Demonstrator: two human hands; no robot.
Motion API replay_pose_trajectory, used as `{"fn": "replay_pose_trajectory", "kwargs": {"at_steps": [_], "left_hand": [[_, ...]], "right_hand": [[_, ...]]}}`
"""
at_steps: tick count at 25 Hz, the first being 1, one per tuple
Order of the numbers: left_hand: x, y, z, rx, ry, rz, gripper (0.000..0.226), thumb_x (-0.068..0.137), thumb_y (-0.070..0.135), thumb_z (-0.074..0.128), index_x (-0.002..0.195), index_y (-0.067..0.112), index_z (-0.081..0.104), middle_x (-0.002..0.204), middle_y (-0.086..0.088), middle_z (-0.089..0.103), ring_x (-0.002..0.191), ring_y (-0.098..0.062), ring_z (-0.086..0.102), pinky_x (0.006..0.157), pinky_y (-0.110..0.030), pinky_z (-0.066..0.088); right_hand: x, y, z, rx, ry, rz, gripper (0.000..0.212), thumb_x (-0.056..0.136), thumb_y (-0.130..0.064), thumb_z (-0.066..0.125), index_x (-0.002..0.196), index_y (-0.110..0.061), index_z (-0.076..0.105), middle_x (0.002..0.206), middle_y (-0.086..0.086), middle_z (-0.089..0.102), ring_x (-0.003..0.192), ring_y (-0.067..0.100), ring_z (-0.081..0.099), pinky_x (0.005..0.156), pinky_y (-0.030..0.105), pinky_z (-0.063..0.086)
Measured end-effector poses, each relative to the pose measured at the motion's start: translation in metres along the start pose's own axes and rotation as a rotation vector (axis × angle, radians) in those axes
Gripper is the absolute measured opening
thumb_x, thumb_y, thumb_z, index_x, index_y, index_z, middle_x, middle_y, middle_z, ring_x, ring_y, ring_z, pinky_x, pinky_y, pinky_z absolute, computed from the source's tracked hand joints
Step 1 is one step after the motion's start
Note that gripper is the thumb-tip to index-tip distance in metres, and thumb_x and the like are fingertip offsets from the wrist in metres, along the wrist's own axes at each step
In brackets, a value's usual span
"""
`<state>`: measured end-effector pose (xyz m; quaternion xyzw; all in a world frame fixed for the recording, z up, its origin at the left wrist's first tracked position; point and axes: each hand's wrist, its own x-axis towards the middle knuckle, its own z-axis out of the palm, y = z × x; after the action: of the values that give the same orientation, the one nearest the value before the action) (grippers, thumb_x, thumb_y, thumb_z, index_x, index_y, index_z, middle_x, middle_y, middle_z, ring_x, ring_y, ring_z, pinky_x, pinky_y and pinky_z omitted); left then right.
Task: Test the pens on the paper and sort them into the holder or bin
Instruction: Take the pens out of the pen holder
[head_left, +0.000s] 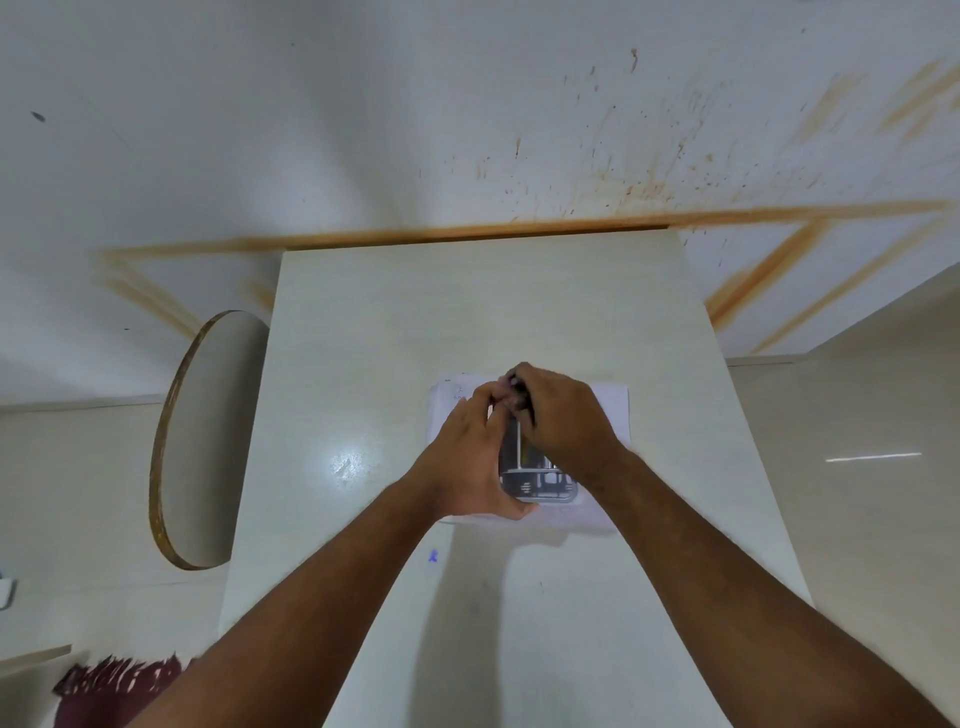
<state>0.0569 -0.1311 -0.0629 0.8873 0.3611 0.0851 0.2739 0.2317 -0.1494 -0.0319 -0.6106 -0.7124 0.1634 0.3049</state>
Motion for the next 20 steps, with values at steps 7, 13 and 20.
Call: {"fn": "replay_pose_trajectory", "kwargs": {"at_steps": [7,13,20], "left_hand": [[-0.017,-0.001,-0.014,-0.045,0.010,-0.121,0.147,0.054,0.073,0.086,0.167,0.029,0.002,0.165,0.001,0.012,0.150,-0.025,0.031,0.116,-0.046,0.048],[-0.053,-0.038,-0.031,0.008,0.118,-0.298,0.147,0.055,0.072,0.084,0.166,0.025,0.000,0.160,-0.004,0.017,0.144,-0.030,0.041,0.115,-0.053,0.048],[-0.095,-0.097,-0.050,-0.034,0.217,-0.549,0.149,0.050,0.058,0.098,0.165,0.026,0.010,0.157,-0.001,0.020,0.142,-0.033,0.045,0.116,-0.050,0.048]], "right_hand": [[0.030,-0.046,-0.022,0.792,0.311,0.401,0.040,0.112,-0.033,0.050,0.091,-0.004,0.068,0.071,0.008,0.078,0.065,0.030,0.078,0.066,0.042,0.064],[0.013,0.041,-0.071,0.777,0.344,0.780,0.040,0.112,-0.039,0.050,0.080,-0.015,0.059,0.057,0.002,0.061,0.045,0.026,0.064,0.052,0.035,0.055],[-0.066,0.136,-0.027,0.195,-0.014,1.150,0.043,0.109,-0.043,0.052,0.099,-0.003,0.061,0.085,0.020,0.067,0.061,0.032,0.062,0.068,0.049,0.059]]}}
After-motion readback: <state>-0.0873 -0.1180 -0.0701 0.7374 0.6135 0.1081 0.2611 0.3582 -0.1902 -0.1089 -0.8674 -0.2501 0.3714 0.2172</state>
